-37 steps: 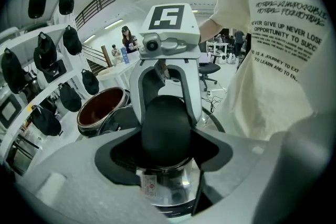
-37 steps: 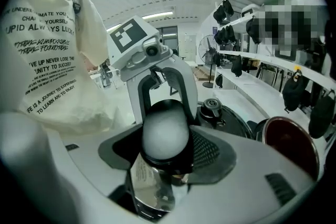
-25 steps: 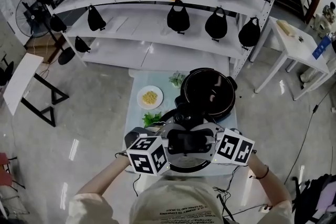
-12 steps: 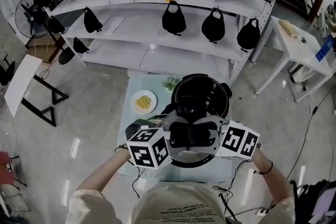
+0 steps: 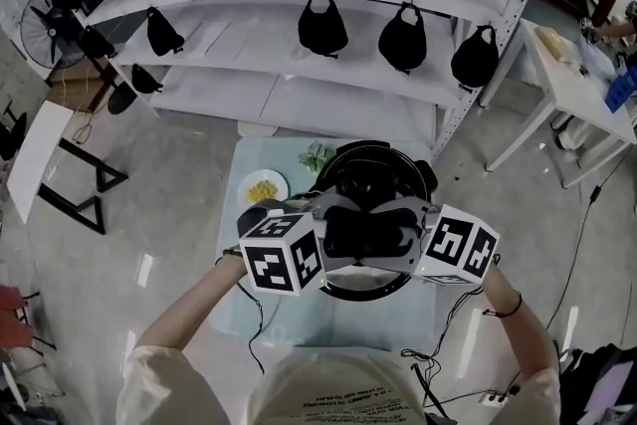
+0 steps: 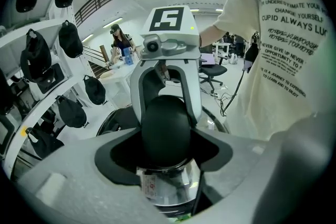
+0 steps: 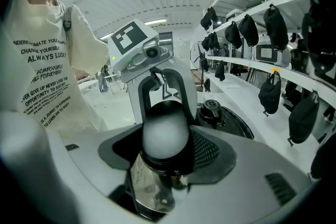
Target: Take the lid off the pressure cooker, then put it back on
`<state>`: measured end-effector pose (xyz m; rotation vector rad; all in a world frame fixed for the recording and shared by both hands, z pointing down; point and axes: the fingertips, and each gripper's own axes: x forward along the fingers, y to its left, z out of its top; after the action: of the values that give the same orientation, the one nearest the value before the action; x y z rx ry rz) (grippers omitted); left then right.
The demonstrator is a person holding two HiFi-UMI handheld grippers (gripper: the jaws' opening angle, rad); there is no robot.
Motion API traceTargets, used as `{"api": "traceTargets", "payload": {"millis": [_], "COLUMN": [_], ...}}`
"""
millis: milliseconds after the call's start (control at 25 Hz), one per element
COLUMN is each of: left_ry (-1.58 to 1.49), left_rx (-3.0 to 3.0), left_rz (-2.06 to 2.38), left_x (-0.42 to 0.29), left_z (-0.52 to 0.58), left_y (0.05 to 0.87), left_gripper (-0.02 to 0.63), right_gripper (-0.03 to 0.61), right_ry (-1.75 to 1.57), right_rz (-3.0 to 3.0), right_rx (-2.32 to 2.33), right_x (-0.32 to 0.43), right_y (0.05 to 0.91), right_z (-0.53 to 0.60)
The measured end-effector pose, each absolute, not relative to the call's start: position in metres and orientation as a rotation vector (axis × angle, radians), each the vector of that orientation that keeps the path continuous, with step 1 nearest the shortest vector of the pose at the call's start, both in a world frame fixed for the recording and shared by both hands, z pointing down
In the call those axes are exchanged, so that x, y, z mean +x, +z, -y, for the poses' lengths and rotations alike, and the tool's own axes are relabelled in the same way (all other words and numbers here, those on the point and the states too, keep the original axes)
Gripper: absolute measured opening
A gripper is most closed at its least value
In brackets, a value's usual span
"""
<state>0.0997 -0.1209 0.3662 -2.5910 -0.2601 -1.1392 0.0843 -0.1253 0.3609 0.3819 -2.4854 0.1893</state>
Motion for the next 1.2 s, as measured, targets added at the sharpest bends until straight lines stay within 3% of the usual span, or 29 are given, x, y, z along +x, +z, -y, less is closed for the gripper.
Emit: {"api": "traceTargets", "payload": {"millis": [1200], "left_ry": [-1.238], "left_rx": [-2.629], "left_rz": [0.436], "left_x": [0.152], "left_z": [0.206], "left_y": [0.381], "left_gripper": [0.284], "right_gripper": [0.273], "right_ry": [0.399], "right_rz": [2.52], "right_rx": [0.403], "right_x": [0.137], "right_y": [0.375], "right_z": [0.212]}}
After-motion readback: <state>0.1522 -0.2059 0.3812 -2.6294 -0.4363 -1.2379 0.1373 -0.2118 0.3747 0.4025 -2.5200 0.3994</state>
